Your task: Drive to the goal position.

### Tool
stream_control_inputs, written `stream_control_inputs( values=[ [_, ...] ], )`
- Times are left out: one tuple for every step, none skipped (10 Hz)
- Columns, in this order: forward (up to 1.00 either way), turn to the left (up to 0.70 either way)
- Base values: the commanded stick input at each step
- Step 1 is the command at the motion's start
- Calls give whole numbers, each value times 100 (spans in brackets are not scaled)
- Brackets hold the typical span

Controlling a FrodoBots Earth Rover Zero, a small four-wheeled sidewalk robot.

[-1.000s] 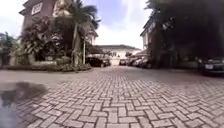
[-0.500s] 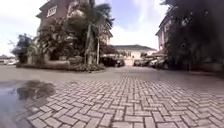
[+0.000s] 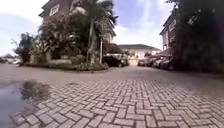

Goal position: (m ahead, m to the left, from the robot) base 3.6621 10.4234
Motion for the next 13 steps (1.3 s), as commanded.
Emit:
stream_control_inputs(
  values=[
    [69,3],
    [69,3],
    [69,3],
    [69,3],
    [69,3],
    [69,5],
    [69,14],
    [69,26],
    [69,35],
    [69,35],
    [69,35],
    [69,35],
    [69,35]
  ],
)
